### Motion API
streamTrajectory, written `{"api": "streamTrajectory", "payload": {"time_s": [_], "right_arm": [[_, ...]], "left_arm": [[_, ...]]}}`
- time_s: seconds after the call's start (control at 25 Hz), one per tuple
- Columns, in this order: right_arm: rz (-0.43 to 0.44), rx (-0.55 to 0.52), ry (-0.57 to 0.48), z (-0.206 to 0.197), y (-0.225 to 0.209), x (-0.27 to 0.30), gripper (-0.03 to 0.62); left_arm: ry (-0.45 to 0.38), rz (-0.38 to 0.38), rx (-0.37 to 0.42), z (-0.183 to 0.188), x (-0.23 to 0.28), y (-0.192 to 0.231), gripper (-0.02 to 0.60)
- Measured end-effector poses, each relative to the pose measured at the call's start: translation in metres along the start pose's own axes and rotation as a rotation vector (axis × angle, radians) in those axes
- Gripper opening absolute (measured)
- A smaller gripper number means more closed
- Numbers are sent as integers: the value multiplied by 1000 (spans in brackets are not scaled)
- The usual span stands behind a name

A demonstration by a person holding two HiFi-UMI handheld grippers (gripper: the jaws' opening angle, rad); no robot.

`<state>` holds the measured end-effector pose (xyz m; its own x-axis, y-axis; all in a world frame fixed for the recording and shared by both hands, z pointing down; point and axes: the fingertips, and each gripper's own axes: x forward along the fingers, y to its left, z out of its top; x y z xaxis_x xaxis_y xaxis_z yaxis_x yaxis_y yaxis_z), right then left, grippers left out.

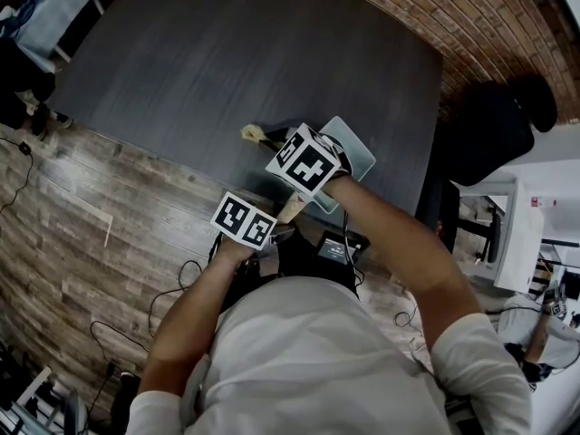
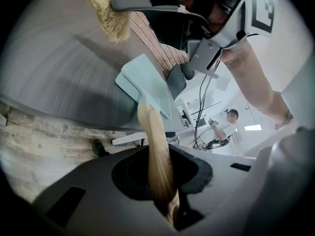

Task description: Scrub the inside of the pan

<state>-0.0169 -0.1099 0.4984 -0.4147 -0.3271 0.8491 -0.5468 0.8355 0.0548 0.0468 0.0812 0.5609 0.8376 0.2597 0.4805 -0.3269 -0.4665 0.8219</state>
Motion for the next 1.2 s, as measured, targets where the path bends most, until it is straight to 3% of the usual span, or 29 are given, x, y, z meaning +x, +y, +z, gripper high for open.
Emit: {"api": "streamTrajectory", "payload": {"time_s": [0.28, 0.68, 0.96, 1.2], "right_arm": [[-67, 87, -84, -3, -18, -33, 38], [-200, 368, -202, -45, -47, -99, 38], [-280, 584, -276, -91, -44, -142, 38], [-336, 670, -302, -122, -32, -171, 38]], "left_arm": [[-95, 39, -48, 14, -9, 11, 83], [-230, 99, -126, 49, -25, 33, 92], [-278, 107, -148, 73, -26, 40, 107], [-275, 118, -132, 86, -17, 40, 127]]}}
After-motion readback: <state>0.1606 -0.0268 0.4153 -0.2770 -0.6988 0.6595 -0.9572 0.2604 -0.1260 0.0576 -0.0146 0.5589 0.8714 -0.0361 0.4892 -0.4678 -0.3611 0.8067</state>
